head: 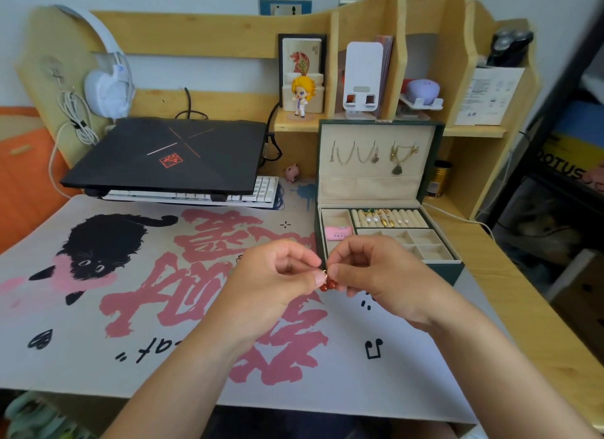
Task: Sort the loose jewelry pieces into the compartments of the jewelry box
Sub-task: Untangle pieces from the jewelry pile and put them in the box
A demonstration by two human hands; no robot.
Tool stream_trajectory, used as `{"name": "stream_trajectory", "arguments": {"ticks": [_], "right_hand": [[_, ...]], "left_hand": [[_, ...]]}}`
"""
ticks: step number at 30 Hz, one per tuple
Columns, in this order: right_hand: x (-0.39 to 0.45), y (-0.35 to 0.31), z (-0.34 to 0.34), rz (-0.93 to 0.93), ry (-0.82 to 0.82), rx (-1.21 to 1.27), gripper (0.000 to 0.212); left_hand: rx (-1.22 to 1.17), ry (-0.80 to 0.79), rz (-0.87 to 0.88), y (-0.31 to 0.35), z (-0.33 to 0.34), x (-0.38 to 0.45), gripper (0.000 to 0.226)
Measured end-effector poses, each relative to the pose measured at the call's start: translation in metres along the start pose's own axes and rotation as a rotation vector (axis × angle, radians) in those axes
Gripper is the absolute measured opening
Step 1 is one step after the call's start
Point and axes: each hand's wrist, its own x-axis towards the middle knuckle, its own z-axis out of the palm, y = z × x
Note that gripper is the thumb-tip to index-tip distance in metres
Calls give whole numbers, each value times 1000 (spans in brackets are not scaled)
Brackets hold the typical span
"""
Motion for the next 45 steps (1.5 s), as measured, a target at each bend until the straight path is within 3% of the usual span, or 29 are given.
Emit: {"name": "stream_trajectory", "arguments": {"ticks": [6,11,18,23,25,32,38,42,45], "right_hand": [[-2,2,-3,-12,51,-82,8],[-5,6,-7,-77,192,-274,11],[26,17,-78,43,308,-445,12],[60,37,-81,53,303,-609,9],[70,45,-75,51,311,-696,10],[83,55,-68,97,259,-793,15],[78,53,-62,116,311,-911,20],[62,33,-31,-93,513,-964,22],[44,17,22,-350,388,-703,17]], "left_hand": [[-36,18,15,1,10,4,15],[-37,88,93,-1,26,11,15],[428,366,273,-51,11,23,20],[460,484,284,-82,-19,25,31],[403,498,240,-92,-26,29,38],[-171,663,-23,-101,-48,36,43],[-249,615,-26,-96,-54,31,41],[70,618,61,-107,-79,35,36],[366,531,135,-115,-99,42,27]]}}
